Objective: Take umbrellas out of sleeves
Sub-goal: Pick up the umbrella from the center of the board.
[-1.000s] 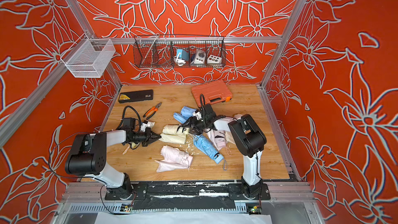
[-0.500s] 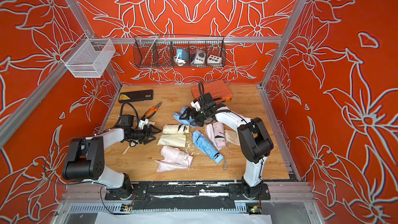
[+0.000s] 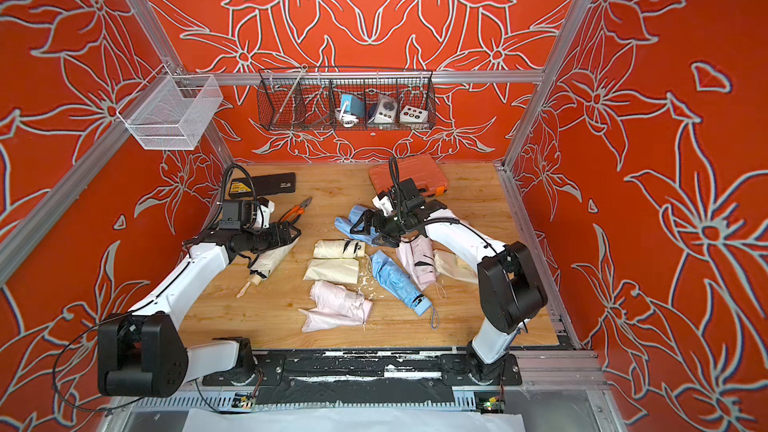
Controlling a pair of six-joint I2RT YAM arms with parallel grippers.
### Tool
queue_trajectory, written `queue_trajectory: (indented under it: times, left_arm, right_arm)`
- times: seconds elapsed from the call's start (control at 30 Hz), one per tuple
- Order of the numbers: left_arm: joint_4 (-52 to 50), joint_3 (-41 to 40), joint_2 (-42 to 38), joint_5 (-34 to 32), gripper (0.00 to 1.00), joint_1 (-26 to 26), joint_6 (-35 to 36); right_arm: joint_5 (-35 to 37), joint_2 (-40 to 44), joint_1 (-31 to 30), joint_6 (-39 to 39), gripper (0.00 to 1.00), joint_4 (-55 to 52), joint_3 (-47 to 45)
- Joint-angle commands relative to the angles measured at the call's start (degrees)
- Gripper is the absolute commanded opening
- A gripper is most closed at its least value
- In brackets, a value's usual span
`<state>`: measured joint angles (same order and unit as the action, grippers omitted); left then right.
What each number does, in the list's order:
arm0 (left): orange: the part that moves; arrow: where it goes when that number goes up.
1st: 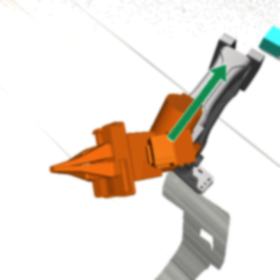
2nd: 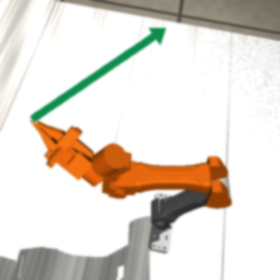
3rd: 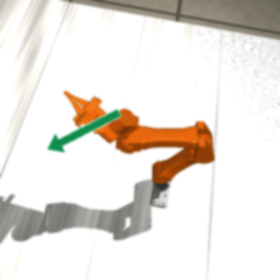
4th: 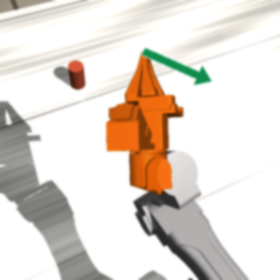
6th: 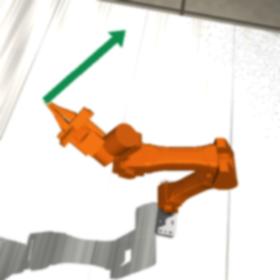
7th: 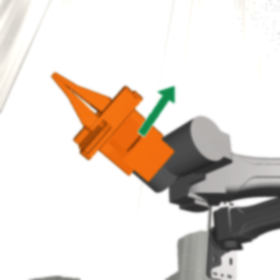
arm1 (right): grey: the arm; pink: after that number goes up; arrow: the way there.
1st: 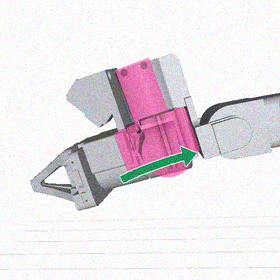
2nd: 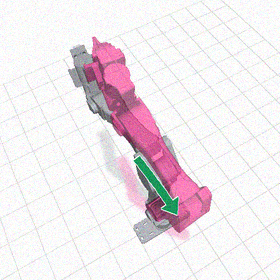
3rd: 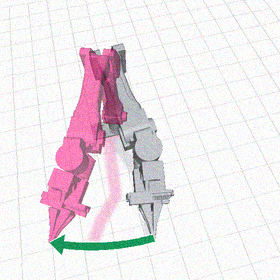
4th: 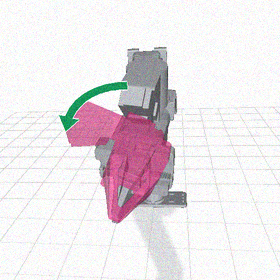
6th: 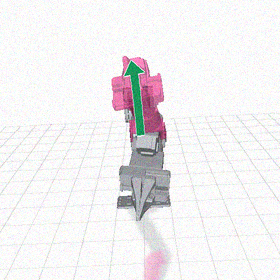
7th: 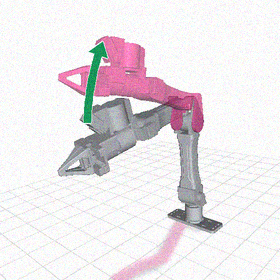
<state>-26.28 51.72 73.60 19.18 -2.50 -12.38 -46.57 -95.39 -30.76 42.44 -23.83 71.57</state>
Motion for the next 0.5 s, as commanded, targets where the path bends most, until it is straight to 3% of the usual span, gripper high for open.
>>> queue_trajectory:
  times: [0.0,0.27,0.47]
  left_arm:
    - [-5.17,3.49,4.8,-12.91,0.87,0.39,4.92]
    - [-8.88,13.77,21.17,-20.55,0.95,1.22,7.52]
    - [-8.18,14.37,25.96,-23.78,0.97,2.34,8.42]
  right_arm:
    - [-0.76,1.94,-0.21,-0.51,0.99,-1.66,-0.82]
    - [-1.94,4.08,-0.19,-2.12,0.99,-3.64,-1.01]
    - [-3.16,2.45,-0.16,-3.41,0.99,-3.79,-0.48]
